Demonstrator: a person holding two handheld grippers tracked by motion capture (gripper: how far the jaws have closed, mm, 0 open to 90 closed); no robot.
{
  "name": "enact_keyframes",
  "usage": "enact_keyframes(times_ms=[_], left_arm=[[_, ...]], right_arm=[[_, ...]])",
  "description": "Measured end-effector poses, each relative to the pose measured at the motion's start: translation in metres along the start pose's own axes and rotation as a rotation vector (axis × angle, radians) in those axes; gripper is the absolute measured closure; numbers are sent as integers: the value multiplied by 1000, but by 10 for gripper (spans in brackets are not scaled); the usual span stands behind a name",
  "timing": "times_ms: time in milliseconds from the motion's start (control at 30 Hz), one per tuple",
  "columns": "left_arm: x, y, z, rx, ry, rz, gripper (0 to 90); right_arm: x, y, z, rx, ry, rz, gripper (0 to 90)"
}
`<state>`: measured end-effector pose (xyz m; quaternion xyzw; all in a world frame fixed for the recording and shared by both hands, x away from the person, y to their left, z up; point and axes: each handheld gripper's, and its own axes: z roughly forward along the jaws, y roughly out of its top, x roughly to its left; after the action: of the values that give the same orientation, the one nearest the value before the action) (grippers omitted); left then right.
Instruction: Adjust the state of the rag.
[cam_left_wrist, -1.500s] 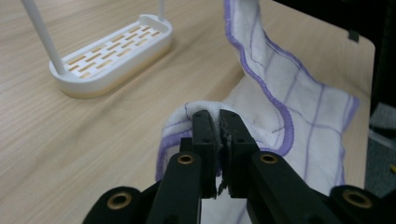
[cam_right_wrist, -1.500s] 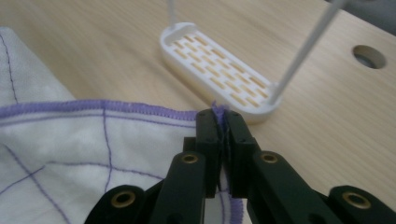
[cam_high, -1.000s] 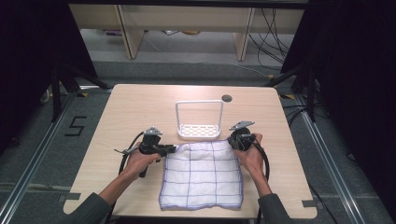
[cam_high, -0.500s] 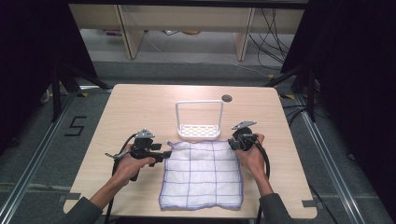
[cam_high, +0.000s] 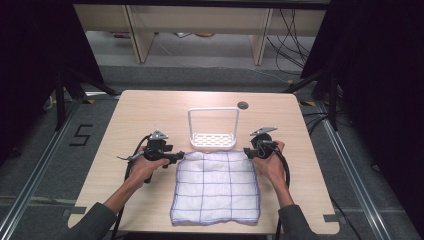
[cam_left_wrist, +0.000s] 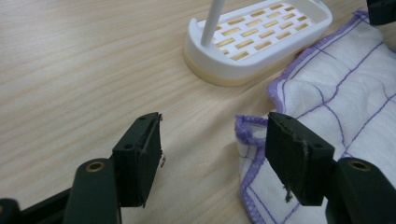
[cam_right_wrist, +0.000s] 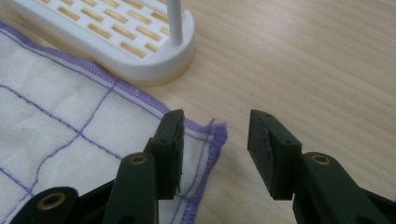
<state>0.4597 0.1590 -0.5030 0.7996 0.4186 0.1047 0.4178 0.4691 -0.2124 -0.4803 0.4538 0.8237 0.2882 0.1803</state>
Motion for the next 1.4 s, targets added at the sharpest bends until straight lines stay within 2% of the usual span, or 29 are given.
enact_keyframes(times_ms=[33, 67, 100, 133, 200, 233, 267, 300, 433, 467, 500, 533, 567, 600, 633, 733, 767, 800, 833, 933, 967, 1033, 1100, 1133, 1233, 1300, 1333, 1367, 1400], left_arm=[[0, 1, 5, 9, -26, 10, 357], [-1, 1, 6, 9, -32, 5, 357], [-2, 2, 9, 6, -38, 2, 364], [-2, 3, 10, 14, -49, 14, 390], [-5, 4, 14, 6, -60, 12, 434], [-5, 4, 14, 6, -60, 12, 467], [-7, 5, 18, 6, -82, 18, 491], [-9, 5, 20, -18, -76, 11, 516], [-8, 4, 23, -16, -89, 16, 665], [-8, 4, 23, -12, -108, 17, 702], [-8, 4, 23, -17, -105, 23, 733], [-8, 4, 23, -24, -100, 28, 768], [-8, 4, 23, -24, -100, 28, 800], [-6, 4, 22, -27, -110, 34, 837], [-6, 4, 21, -25, -112, 35, 854], [-4, 5, 19, -27, -109, 53, 868], [-4, 5, 18, -31, -107, 56, 870], [-3, 5, 15, -24, -108, 77, 871], [-4, 5, 14, -43, -103, 63, 872], [-4, 6, 8, -55, -101, 76, 872], [-4, 6, 5, -57, -111, 69, 872], [-4, 7, 4, -62, -112, 77, 872], [-4, 7, 0, -68, -113, 78, 871], [-4, 7, -1, -67, -123, 79, 870], [-4, 7, -2, -73, -123, 77, 868], [-2, 7, -4, -69, -121, 79, 869], [0, 8, -6, -75, -132, 63, 869], [-1, 7, -6, -91, -122, 58, 870], [0, 8, -8, -80, -135, 67, 871]], right_arm=[[-2, 2, -3, 1, 1, 5, 564], [-5, 3, -4, 0, 4, 1, 564], [-5, 3, -4, 0, 9, 19, 564], [-6, 3, -2, 2, 13, -5, 562], [-5, 3, 0, 28, 15, 15, 559], [-5, 3, 0, 28, 15, 15, 559], [-5, 2, 6, 48, 5, 24, 554], [-5, 2, 9, 52, 11, 22, 556], [-4, 1, 16, 91, 26, 35, 593], [-4, 0, 18, 76, 38, 29, 665], [-4, 1, 19, 71, 45, 9, 688], [-3, 1, 18, 74, 42, 13, 730], [-3, 1, 18, 74, 42, 13, 730], [-3, 1, 17, 69, 53, 9, 804], [-5, 1, 15, 66, 63, -24, 835], [-5, 2, 13, 50, 70, -52, 858], [-3, 2, 14, 35, 66, -45, 861], [-3, 2, 12, 37, 70, -51, 862], [-3, 3, 9, 49, 74, -55, 863], [-4, 4, 4, 35, 75, -63, 864], [-2, 4, 2, 35, 77, -40, 865], [-3, 4, -1, 33, 84, -51, 865], [-2, 4, -5, 24, 86, -45, 865], [-2, 3, -5, -7, 78, -51, 865], [-1, 4, -11, 16, 90, -48, 865], [-1, 3, -15, -16, 96, -49, 865], [-2, 3, -18, -4, 97, -53, 865], [-2, 3, -20, -16, 95, -57, 865], [-1, 3, -20, -32, 100, -43, 865]])
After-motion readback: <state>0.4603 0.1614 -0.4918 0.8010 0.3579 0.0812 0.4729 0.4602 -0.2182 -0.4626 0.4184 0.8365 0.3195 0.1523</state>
